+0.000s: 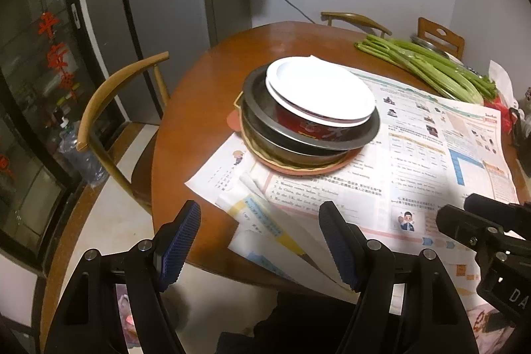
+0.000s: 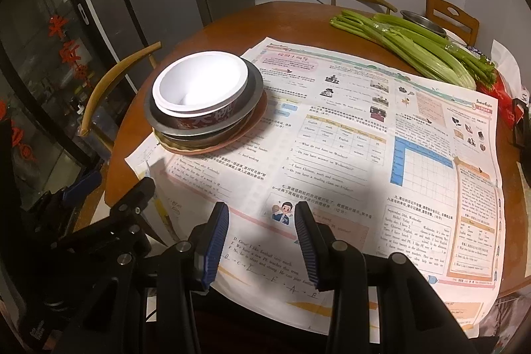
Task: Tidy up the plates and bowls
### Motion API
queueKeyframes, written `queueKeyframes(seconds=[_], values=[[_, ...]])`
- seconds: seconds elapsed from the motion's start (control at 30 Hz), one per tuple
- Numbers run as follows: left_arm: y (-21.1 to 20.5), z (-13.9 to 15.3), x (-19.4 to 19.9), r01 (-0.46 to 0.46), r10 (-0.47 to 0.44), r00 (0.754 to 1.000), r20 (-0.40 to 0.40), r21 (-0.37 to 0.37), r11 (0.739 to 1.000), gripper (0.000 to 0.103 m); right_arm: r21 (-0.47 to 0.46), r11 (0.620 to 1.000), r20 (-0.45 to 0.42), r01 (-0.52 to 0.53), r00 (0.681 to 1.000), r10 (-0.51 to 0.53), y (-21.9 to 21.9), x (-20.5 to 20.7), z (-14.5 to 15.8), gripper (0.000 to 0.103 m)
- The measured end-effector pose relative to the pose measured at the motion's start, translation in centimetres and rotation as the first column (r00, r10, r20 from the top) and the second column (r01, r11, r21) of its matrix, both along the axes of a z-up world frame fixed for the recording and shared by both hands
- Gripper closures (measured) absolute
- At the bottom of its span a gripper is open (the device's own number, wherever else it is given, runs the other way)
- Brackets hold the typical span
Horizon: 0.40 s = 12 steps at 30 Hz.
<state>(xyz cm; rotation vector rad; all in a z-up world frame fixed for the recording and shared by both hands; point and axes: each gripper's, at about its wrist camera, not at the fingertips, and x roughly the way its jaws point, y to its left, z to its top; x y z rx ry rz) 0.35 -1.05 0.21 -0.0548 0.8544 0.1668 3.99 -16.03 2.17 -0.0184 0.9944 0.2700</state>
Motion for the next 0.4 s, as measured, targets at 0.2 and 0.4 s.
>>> queueKeyframes(seconds=[0.2, 0.4], values=[[0.10, -0.53, 0.17, -0.011, 0.011, 1.000, -0.018, -0.006, 1.000, 0.028, -0.003, 1.000, -0.020, 0.007, 1.000, -0.007, -0.05, 0.18, -0.47, 0.062], [0.01, -0.38, 0.17, 0.000, 0.000, 1.000, -0.006, -0.008, 1.000, 0.028, -0.002, 1.000, -0.020, 0.010, 1.000, -0.010, -0.12, 0.27, -0.45, 0.062]])
